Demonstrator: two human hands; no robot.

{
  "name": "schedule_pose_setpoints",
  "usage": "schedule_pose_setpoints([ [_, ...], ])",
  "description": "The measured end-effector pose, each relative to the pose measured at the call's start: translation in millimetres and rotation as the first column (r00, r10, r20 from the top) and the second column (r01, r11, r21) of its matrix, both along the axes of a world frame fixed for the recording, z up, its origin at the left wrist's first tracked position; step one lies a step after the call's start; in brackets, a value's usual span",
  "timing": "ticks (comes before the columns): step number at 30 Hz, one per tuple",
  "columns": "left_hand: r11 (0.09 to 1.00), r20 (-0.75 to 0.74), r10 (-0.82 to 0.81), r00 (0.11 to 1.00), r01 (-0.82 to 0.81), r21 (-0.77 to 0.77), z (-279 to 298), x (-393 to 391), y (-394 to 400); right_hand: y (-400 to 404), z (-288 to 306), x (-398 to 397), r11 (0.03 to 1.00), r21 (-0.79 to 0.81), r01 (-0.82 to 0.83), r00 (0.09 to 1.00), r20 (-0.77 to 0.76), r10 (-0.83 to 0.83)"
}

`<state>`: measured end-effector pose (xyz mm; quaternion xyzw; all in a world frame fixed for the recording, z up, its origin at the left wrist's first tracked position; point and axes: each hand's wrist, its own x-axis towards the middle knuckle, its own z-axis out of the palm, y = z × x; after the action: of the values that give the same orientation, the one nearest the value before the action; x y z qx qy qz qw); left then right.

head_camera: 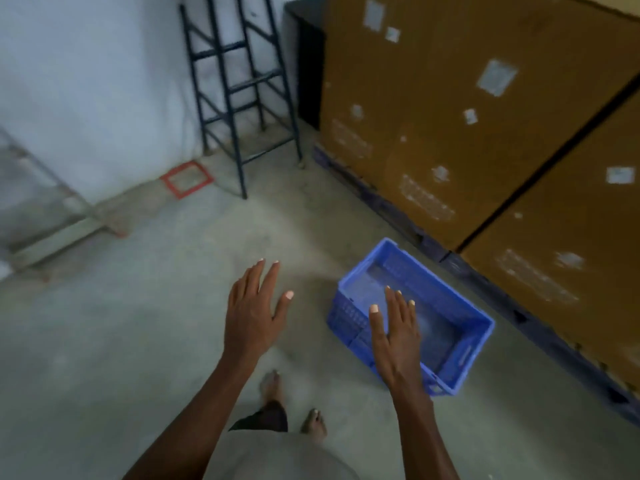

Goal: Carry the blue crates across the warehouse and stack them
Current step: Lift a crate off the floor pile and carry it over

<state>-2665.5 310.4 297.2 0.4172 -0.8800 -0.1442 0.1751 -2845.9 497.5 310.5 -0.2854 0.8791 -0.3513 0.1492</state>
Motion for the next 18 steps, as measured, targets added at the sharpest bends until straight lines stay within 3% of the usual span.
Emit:
schedule_pose_setpoints([
  [7,0.902,-0.098,0.420,0.902,-0.403,0.155,-3.4,191.3,22.3,-66.7,-1.0,106.6,0.891,0.056,-0.450,0.892,-0.030,0.452],
  [12,0.740,-0.133,0.670,0.730,-0.642,0.201,-5.4,327.6,50.2,-127.1,10.3,223.5,0.725,0.103,-0.681,0.723,-0.066,0.688],
  [18,0.534,-0.116,0.845,0.521,-0.821,0.203,-7.2,501.1,76.3,-181.8,0.2,401.6,0.525,0.089,-0.846,0.525,-0.032,0.851],
])
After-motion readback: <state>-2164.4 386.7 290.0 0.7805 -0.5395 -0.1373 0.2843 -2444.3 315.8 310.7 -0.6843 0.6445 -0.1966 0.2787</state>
